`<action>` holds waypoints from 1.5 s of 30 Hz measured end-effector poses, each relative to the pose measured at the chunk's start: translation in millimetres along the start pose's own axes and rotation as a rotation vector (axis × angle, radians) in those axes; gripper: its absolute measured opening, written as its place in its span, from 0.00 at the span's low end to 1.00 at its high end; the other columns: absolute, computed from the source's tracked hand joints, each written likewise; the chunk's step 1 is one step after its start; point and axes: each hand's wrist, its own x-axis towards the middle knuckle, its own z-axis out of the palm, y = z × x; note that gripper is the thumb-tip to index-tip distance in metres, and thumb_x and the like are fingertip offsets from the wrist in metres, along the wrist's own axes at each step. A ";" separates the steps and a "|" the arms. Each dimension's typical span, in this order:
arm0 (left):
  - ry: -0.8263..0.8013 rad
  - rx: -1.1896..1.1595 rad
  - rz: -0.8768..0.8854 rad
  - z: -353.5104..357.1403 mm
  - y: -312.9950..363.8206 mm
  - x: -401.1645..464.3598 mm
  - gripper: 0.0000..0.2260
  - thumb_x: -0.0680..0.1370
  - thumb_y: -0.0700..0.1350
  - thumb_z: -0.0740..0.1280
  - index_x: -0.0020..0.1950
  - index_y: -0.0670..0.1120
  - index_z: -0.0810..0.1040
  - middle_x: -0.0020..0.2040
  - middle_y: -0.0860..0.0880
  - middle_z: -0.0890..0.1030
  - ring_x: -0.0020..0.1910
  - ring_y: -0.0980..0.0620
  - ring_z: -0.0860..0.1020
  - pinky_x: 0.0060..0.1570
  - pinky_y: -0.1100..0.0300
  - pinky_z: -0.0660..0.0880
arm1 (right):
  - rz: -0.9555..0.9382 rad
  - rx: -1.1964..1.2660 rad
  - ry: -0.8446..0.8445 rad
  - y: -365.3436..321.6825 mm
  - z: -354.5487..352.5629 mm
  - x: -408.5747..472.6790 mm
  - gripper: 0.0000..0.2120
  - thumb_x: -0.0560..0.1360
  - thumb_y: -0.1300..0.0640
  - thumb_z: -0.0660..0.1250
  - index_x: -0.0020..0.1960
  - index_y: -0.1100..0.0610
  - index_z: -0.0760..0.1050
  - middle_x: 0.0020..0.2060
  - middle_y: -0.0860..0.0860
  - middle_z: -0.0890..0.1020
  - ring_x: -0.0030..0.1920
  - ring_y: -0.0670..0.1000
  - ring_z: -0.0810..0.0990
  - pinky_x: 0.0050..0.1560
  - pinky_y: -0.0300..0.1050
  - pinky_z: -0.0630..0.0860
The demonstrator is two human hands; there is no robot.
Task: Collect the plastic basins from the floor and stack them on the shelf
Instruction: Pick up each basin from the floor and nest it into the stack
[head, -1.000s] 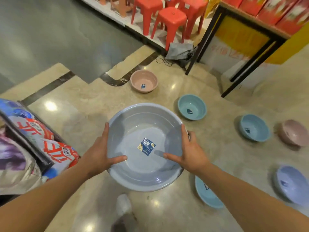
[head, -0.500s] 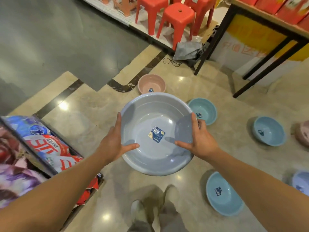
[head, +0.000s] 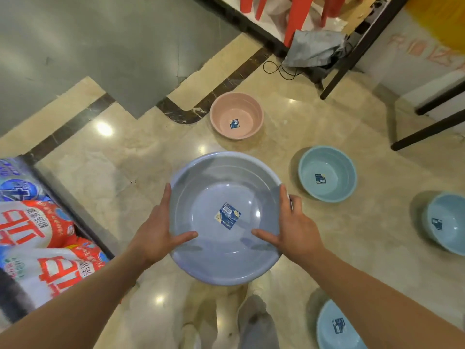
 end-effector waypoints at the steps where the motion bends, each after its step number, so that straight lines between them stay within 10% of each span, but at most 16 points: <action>1: 0.000 -0.001 -0.016 8.8 -5.8 10.7 0.67 0.64 0.72 0.80 0.85 0.68 0.33 0.79 0.49 0.69 0.75 0.46 0.73 0.70 0.47 0.73 | 0.001 0.002 -0.010 6.4 11.0 11.1 0.67 0.67 0.19 0.67 0.87 0.53 0.36 0.76 0.55 0.61 0.51 0.60 0.85 0.38 0.48 0.71; 24: -0.026 0.302 -0.152 214.1 -275.2 225.1 0.63 0.70 0.68 0.79 0.87 0.64 0.34 0.78 0.43 0.73 0.69 0.35 0.79 0.59 0.40 0.79 | 0.054 0.036 -0.065 87.5 376.3 185.5 0.52 0.77 0.27 0.60 0.88 0.54 0.41 0.80 0.56 0.61 0.47 0.62 0.85 0.36 0.48 0.72; 35: -0.038 0.582 -0.167 240.0 -296.3 235.8 0.56 0.70 0.78 0.59 0.88 0.58 0.32 0.68 0.41 0.79 0.47 0.34 0.84 0.40 0.41 0.82 | 0.099 0.178 -0.172 100.5 409.6 195.0 0.54 0.78 0.28 0.64 0.87 0.50 0.36 0.87 0.45 0.42 0.75 0.57 0.74 0.62 0.57 0.77; 40: -0.121 0.525 -0.207 252.6 -307.0 251.5 0.56 0.76 0.74 0.66 0.84 0.62 0.26 0.65 0.40 0.80 0.52 0.36 0.84 0.48 0.41 0.82 | 0.147 0.155 -0.200 106.2 416.1 203.3 0.55 0.77 0.28 0.66 0.86 0.43 0.33 0.85 0.58 0.52 0.67 0.64 0.80 0.60 0.60 0.78; 45: -0.147 0.172 -0.245 259.5 -304.2 257.4 0.60 0.76 0.65 0.76 0.83 0.66 0.26 0.75 0.37 0.74 0.67 0.35 0.79 0.67 0.38 0.77 | 0.179 0.263 -0.244 108.8 415.1 198.5 0.56 0.75 0.29 0.70 0.82 0.35 0.29 0.61 0.54 0.70 0.50 0.58 0.78 0.49 0.54 0.76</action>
